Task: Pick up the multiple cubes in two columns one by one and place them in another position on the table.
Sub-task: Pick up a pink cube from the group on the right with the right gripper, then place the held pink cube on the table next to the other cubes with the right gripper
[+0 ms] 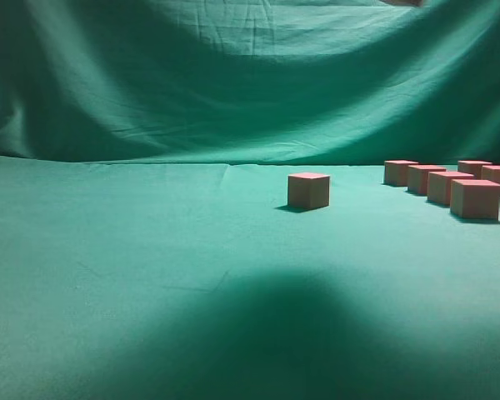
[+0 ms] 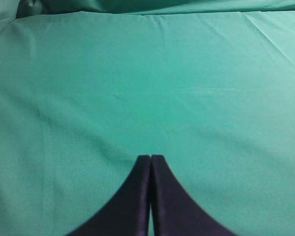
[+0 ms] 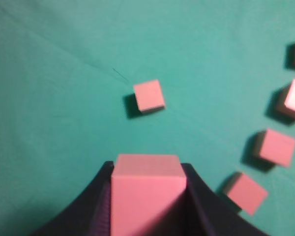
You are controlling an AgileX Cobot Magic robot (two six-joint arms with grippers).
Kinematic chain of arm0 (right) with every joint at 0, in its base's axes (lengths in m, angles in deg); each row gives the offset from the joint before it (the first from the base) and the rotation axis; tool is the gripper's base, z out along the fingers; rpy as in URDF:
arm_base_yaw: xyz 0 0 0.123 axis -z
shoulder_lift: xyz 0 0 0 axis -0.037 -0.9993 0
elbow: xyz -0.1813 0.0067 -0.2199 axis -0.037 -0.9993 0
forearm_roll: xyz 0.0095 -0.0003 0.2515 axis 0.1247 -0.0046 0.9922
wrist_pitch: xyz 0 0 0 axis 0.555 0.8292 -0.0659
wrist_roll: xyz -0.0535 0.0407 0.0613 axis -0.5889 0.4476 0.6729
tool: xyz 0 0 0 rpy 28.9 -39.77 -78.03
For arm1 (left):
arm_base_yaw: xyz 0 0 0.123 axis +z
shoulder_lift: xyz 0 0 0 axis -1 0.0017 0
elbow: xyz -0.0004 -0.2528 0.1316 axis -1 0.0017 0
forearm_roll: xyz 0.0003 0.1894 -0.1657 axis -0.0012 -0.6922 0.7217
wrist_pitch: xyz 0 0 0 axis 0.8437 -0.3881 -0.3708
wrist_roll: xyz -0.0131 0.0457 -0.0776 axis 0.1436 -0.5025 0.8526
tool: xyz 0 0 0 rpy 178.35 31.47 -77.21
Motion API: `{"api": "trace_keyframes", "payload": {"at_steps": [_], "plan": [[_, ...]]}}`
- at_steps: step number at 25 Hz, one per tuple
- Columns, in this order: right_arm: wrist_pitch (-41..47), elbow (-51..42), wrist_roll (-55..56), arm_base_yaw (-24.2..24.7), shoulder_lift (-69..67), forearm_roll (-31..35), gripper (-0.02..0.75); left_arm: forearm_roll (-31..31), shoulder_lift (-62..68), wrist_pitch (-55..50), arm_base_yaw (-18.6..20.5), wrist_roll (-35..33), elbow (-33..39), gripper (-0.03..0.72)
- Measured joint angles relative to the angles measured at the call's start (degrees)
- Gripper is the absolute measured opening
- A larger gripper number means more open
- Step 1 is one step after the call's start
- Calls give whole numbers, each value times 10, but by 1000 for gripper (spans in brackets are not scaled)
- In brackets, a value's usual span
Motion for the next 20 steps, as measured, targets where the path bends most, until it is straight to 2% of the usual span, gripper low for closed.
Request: {"api": "trace_keyframes", "payload": {"at_steps": [5,11,16,20], "plan": [[67,156,-66,-62,-103,-9,258,0,0,0,0,0,0,0],[122,309,-181,-109,-248,-17,258,0,0,0,0,0,0,0],[123,375,-244,-121,-332,-24,258,0,0,0,0,0,0,0],[111,384,-279,-121,-374,-54,258,0,0,0,0,0,0,0]]}}
